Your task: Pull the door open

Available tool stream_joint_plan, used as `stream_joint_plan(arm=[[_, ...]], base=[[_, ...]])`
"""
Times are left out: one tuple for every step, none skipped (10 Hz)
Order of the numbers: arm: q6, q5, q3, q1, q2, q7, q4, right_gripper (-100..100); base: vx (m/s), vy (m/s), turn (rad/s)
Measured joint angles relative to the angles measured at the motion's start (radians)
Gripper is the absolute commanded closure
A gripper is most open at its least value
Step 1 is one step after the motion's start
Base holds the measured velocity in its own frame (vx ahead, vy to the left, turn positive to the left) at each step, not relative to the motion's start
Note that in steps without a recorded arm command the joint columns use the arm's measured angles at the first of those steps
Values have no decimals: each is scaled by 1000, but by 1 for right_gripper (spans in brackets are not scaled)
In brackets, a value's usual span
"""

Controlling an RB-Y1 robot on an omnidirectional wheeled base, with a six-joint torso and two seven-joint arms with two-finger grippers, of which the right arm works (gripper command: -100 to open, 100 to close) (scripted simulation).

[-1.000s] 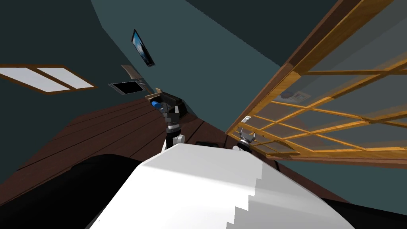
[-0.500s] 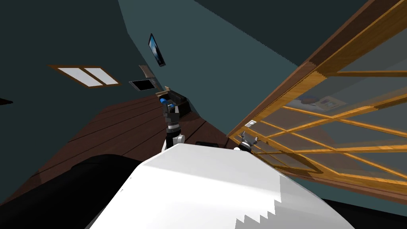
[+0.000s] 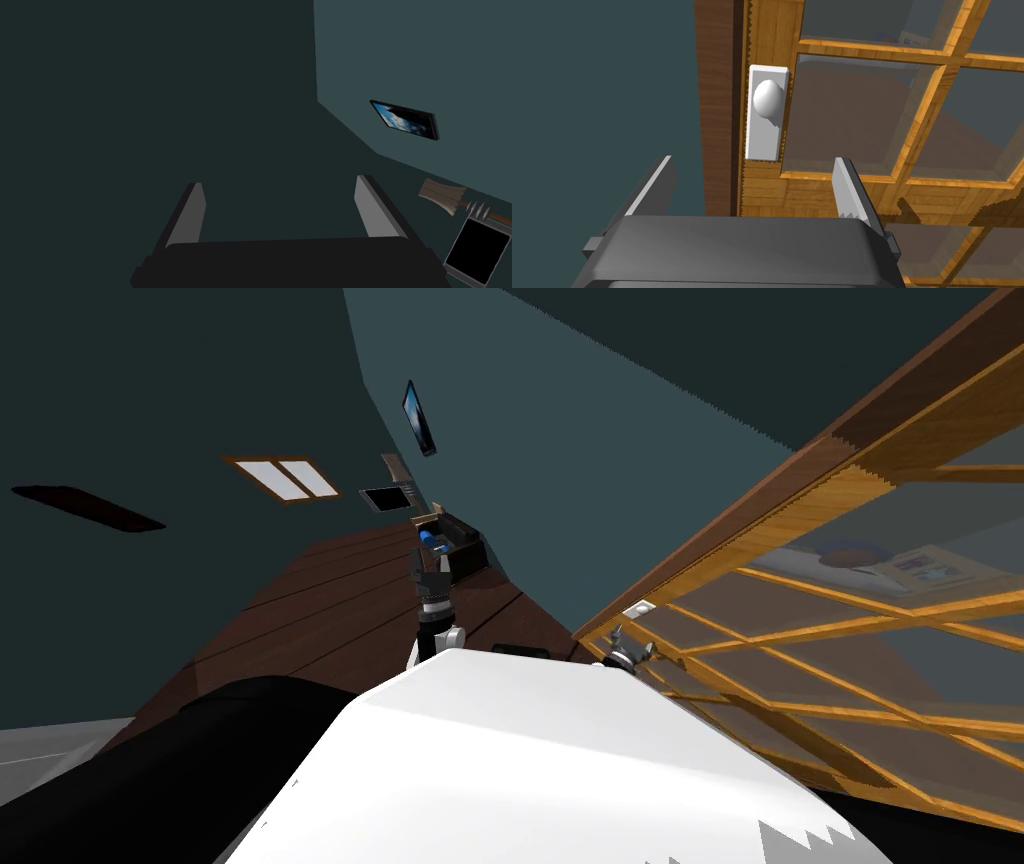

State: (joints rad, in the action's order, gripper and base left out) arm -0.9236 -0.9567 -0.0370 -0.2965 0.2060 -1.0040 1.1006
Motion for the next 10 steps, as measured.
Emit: stream_joint_plan(arm=[[-7, -11, 0, 0, 0, -11, -13, -100], [-14, -21, 0, 3, 2, -24, -32, -100], [-25, -34, 0, 5, 4, -41, -54, -100], [-39, -50, 0, 14, 6, -62, -89, -100], [-42, -69, -3, 9, 9, -74, -95, -100], [-46, -84, -5, 14, 9, -82, -111, -100], [-53, -97, -6, 20, 10, -94, -133, -100], [-64, -108, -6, 25, 13, -113, -159, -100], [-67, -110, -5, 25, 13, -117, -162, -100], [-65, -95, -9, 22, 14, -127, -163, -100]], base=[[-4, -77, 159], [-5, -90, 257], [-10, -123, 340], [-19, -136, 285], [-15, -119, 208], [-11, -101, 215], [-21, -90, 241], [-11, -44, 47], [88, 3, -119], [146, 15, -191]])
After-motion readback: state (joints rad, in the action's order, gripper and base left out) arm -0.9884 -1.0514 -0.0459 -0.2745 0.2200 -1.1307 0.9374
